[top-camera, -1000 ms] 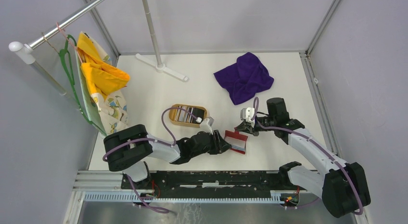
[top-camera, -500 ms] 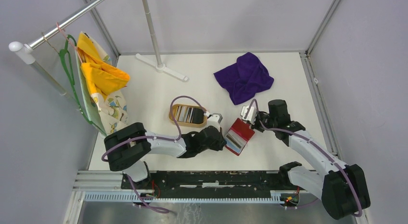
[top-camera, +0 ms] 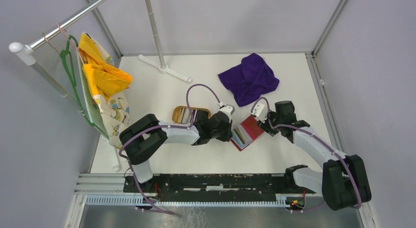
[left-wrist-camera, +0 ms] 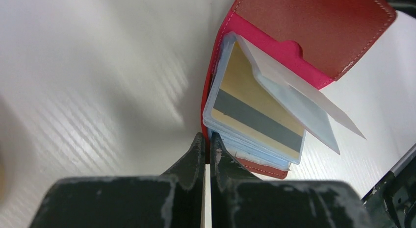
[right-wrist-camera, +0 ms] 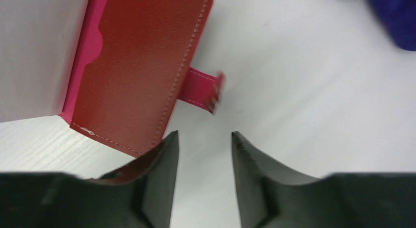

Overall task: Put the credit cards into the card holder
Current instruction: Open the card holder at the center of the board, then pick up the credit card from the storage box.

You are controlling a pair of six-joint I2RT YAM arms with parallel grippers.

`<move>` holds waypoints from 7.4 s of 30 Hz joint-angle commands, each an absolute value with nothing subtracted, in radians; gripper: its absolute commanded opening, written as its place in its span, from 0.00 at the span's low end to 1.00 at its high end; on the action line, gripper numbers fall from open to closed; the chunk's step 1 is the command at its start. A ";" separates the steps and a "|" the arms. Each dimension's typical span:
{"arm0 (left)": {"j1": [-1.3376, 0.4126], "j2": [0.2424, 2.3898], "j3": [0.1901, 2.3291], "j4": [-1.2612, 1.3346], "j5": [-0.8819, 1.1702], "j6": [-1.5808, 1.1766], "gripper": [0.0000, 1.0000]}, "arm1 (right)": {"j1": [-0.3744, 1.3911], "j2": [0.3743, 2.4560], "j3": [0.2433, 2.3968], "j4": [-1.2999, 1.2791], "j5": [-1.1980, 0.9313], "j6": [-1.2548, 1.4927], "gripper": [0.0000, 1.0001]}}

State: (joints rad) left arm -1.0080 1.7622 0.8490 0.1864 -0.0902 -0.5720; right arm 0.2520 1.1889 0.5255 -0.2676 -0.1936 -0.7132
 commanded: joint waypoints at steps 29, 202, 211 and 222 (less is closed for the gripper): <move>-0.987 1.683 0.784 0.375 0.161 -0.739 0.02 | 0.533 0.954 0.376 -0.236 -0.635 -1.058 0.72; -0.749 1.665 1.124 -0.404 -0.106 -0.373 0.22 | 0.254 1.315 0.795 -0.493 -1.012 -0.879 0.53; -0.747 1.650 1.089 -0.346 -0.038 -0.404 0.22 | 0.254 1.339 0.787 -0.495 -1.038 -0.873 0.52; -0.715 1.624 1.038 -0.241 0.139 -0.451 0.22 | 0.255 1.354 0.781 -0.482 -1.051 -0.859 0.52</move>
